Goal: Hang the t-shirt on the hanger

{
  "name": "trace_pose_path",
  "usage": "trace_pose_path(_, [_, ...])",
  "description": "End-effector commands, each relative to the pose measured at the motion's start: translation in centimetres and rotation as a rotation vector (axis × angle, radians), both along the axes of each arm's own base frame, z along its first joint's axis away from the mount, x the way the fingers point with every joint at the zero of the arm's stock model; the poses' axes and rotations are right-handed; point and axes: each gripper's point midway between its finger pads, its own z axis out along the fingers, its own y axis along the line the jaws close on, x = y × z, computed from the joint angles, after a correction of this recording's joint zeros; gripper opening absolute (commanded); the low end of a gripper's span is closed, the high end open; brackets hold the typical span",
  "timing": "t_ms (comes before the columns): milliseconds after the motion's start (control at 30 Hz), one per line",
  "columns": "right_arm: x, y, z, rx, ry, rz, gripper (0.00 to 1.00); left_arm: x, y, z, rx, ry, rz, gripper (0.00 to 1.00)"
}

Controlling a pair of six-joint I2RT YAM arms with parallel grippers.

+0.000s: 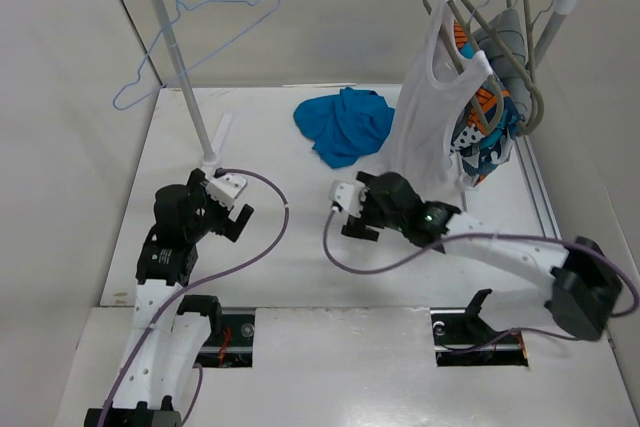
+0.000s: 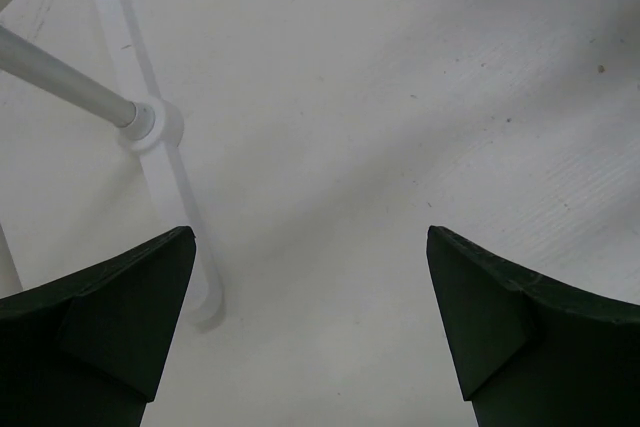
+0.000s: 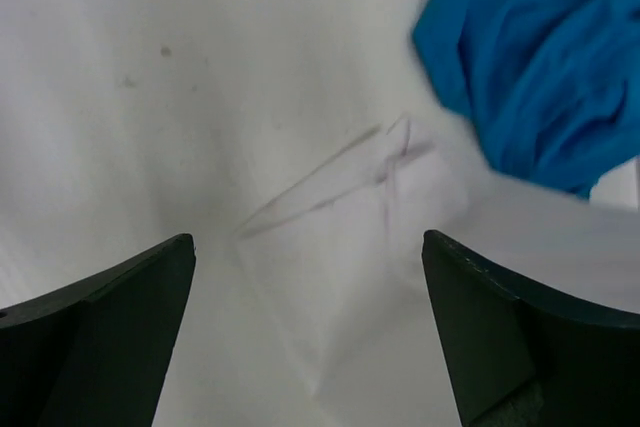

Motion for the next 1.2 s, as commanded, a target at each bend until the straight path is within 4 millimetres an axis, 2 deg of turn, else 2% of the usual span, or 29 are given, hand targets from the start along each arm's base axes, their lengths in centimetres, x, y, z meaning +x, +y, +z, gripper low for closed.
trace_pose_path(0, [5.2,6.7,4.8,0.028,-0.141,0.124,1.00,-0.7,-1.3,0.7,-0.008,-0.022,-0.094,1.00])
trace_pose_path(67, [7.2,9.4,4.7,0.038,-0.119,0.177,1.00,-0.3,-0.4,1.4,0.010,-0.037,-0.040,1.00])
trace_pose_path(100, [8.9,10.1,1.6,-0.002,-0.057,0.173,1.00,-0.1,0.2,1.7,0.009,-0.039,0.001,1.00])
trace_pose_path(133, [11.2,11.7,3.9,0.039,-0.090,0.168,1.00,0.4,0.7,2.5,-0.008,-0.060,0.053,1.00])
trace_pose_path(167, [12.6,12.2,3.5,0.037,-0.081,0.160,1.00,0.8,1.9,3.5,-0.036,-0.071,0.160,1.00])
trace_pose_path(200, [13.9,12.1,2.7,0.024,-0.054,0.135,1.00,1.0,2.5,3.7,-0.051,-0.076,0.213,1.00])
trace_pose_path(233, [17.3,12.5,1.8,0.030,-0.037,0.097,1.00,1.2,3.0,4.3,-0.067,-0.090,0.259,1.00])
trace_pose_path(300, [19.9,12.0,-0.2,-0.006,0.022,0.052,1.00,1.2,3.6,4.7,-0.073,-0.107,0.299,1.00])
trace_pose_path(333, [21.9,11.1,-4.1,-0.045,0.087,0.012,1.00,1.2,3.6,4.3,-0.071,-0.098,0.299,1.00])
trace_pose_path(367, [24.4,11.9,-1.7,-0.005,0.047,-0.008,1.00,1.1,3.6,4.5,-0.073,-0.109,0.298,1.00])
trace_pose_path(433, [25.8,11.2,-3.4,-0.037,0.092,-0.032,0.98,1.0,3.6,3.2,-0.068,-0.080,0.299,1.00])
trace_pose_path(500, [27.6,10.5,-4.8,-0.041,0.100,-0.057,0.95,1.0,3.8,3.2,-0.064,-0.091,0.312,1.00])
trace_pose_path(533, [27.5,10.7,-4.8,-0.035,0.105,-0.048,0.95,1.0,3.9,3.2,-0.064,-0.090,0.312,1.00])
trace_pose_path(567, [27.7,10.2,-5.5,-0.031,0.114,-0.064,0.88,1.0,4.0,3.2,-0.060,-0.092,0.322,1.00])
trace_pose_path(600, [26.7,10.1,-7.6,-0.040,0.157,-0.045,0.81,1.0,4.0,3.2,-0.060,-0.092,0.322,1.00])
trace_pose_path(633, [26.0,10.8,-7.9,-0.009,0.177,-0.003,0.72,1.1,4.0,3.4,-0.062,-0.100,0.321,1.00])
trace_pose_path(667, [25.9,11.4,-8.5,0.021,0.172,0.024,0.45,1.1,4.1,3.4,-0.052,-0.103,0.317,1.00])
trace_pose_path(700, [24.8,11.4,-9.8,0.025,0.205,0.047,0.29,1.3,4.1,3.1,-0.052,-0.100,0.317,1.00])
trace_pose_path(767, [22.9,13.2,-9.7,0.037,0.208,0.135,0.00,1.4,4.2,3.3,-0.050,-0.110,0.326,1.00])
trace_pose_path(800, [21.2,14.9,-8.5,0.031,0.185,0.201,0.00,1.7,4.2,3.4,-0.051,-0.116,0.325,1.00])
trace_pose_path(833, [19.4,15.6,-9.1,-0.014,0.157,0.293,0.00,1.9,4.2,3.8,-0.055,-0.131,0.325,1.00])
trace_pose_path(867, [16.3,18.0,-8.7,-0.027,0.134,0.401,0.00,1.9,4.2,3.8,-0.055,-0.131,0.325,1.00])
trace_pose_path(900, [14.4,18.8,-8.2,-0.043,0.106,0.470,0.00,2.1,4.2,3.8,-0.055,-0.134,0.325,1.00])
trace_pose_path(1000, [7.6,18.8,-7.4,-0.117,0.065,0.647,0.00,2.3,4.0,4.1,-0.061,-0.144,0.315,1.00])
trace_pose_path(1033, [5.0,19.3,-5.6,-0.113,0.037,0.699,0.00,2.4,4.0,4.3,-0.055,-0.155,0.311,1.00])
trace_pose_path(1067, [2.6,17.5,-8.1,-0.158,0.095,0.713,0.00,2.4,3.9,4.3,-0.058,-0.154,0.303,1.00])
trace_pose_path(1100, [1.1,16.7,-8.5,-0.170,0.112,0.727,0.01,2.4,3.6,4.3,-0.064,-0.153,0.289,1.00])
trace_pose_path(1133, [-0.1,16.2,-8.6,-0.175,0.116,0.741,0.07,2.4,3.5,4.3,-0.059,-0.154,0.277,1.00])
trace_pose_path(1167, [-2.7,15.1,-8.8,-0.178,0.145,0.770,0.23,2.4,3.3,4.3,-0.054,-0.156,0.261,1.00])
